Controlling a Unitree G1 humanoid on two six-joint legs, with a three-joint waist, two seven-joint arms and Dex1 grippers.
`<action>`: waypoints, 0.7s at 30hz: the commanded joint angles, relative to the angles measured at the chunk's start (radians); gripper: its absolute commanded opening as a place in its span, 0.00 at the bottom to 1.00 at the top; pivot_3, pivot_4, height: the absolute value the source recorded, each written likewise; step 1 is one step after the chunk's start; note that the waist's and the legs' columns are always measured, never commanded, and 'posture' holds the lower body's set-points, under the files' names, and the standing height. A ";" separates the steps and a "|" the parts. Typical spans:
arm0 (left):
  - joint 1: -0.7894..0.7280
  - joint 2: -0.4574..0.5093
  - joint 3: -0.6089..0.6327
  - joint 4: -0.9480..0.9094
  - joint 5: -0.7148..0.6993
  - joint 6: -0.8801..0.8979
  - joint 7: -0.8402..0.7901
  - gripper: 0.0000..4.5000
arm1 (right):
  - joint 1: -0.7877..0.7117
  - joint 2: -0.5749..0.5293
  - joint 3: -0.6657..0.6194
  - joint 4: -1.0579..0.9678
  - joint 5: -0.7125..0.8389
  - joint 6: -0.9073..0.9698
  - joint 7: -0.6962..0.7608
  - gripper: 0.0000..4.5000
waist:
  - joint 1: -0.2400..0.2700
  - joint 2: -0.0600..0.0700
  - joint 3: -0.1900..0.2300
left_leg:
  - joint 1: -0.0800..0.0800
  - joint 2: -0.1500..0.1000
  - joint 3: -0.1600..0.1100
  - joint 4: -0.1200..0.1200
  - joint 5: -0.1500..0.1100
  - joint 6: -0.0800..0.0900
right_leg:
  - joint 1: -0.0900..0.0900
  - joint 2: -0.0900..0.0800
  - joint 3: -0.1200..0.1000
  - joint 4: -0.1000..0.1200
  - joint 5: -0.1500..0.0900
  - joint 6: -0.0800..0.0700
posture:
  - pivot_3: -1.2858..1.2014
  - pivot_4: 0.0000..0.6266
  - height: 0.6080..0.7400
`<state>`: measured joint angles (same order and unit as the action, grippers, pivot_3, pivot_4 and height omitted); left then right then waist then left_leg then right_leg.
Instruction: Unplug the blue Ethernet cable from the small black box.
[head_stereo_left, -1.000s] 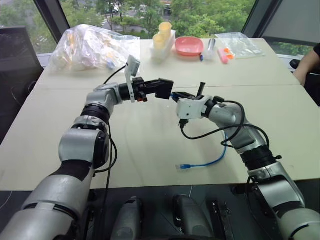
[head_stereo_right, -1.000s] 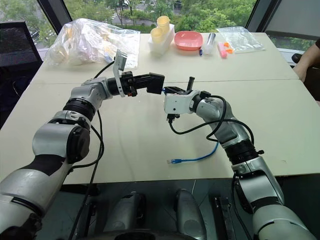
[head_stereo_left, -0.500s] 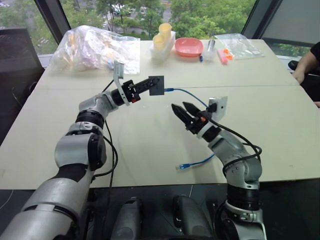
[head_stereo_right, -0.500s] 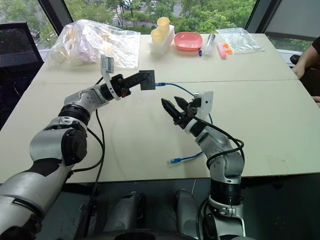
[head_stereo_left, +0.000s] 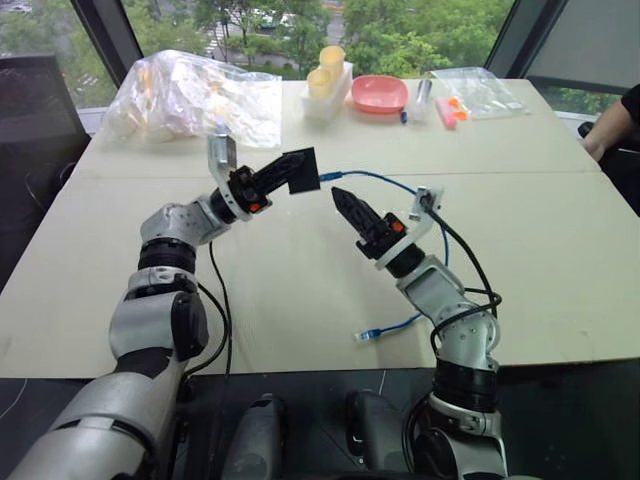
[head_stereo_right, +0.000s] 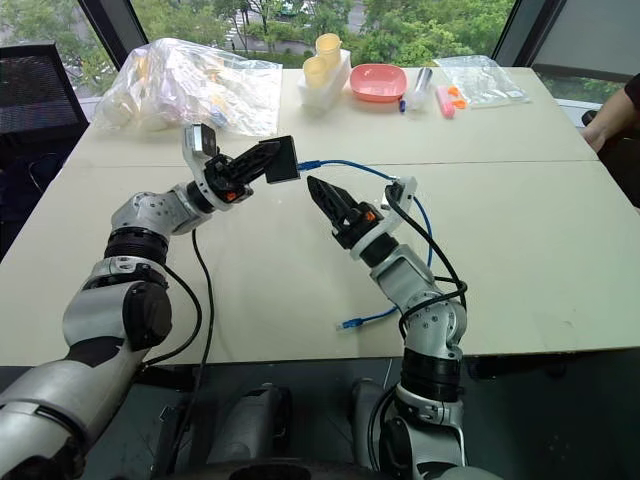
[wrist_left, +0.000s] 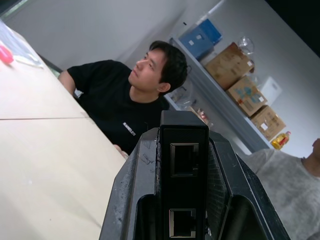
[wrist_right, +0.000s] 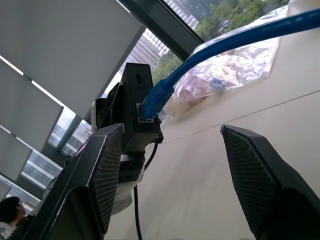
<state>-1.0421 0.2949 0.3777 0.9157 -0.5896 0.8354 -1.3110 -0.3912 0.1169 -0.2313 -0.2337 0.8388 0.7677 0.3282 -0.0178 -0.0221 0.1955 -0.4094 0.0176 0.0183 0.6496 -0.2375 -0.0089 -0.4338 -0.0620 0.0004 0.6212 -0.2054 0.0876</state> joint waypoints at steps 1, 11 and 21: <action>0.013 -0.009 0.004 -0.073 -0.046 0.030 0.017 0.12 | -0.027 0.004 0.018 -0.003 0.020 -0.029 -0.015 0.71 | 0.000 0.000 0.000 | 0.000 0.000 0.000 0.000 0.000 0.000 | 0.000 0.000 0.000 0.000 0.000 0.000 | 0.52 0.24 1.00; 0.056 -0.053 -0.001 -0.152 -0.090 0.053 0.076 0.12 | -0.049 0.006 0.031 0.024 0.054 -0.058 -0.037 0.71 | 0.000 0.000 0.000 | 0.000 0.000 0.000 0.000 0.000 0.000 | 0.000 0.000 0.000 0.000 0.000 0.000 | 0.52 0.24 1.00; 0.077 -0.065 -0.007 -0.186 -0.114 0.065 0.104 0.12 | -0.041 0.015 0.034 0.024 0.092 -0.091 -0.035 0.12 | -0.001 0.000 0.000 | 0.000 0.000 0.000 0.000 0.000 0.000 | 0.000 0.000 0.000 -0.001 0.000 0.000 | 0.52 0.24 1.00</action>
<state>-0.9605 0.2306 0.3711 0.7671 -0.6774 0.8920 -1.1991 -0.4195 0.1225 -0.2021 -0.1898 0.9088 0.6992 0.2878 -0.0184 -0.0221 0.1955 -0.4095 0.0177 0.0182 0.6495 -0.2375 -0.0089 -0.4338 -0.0619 0.0005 0.6206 -0.2055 0.0876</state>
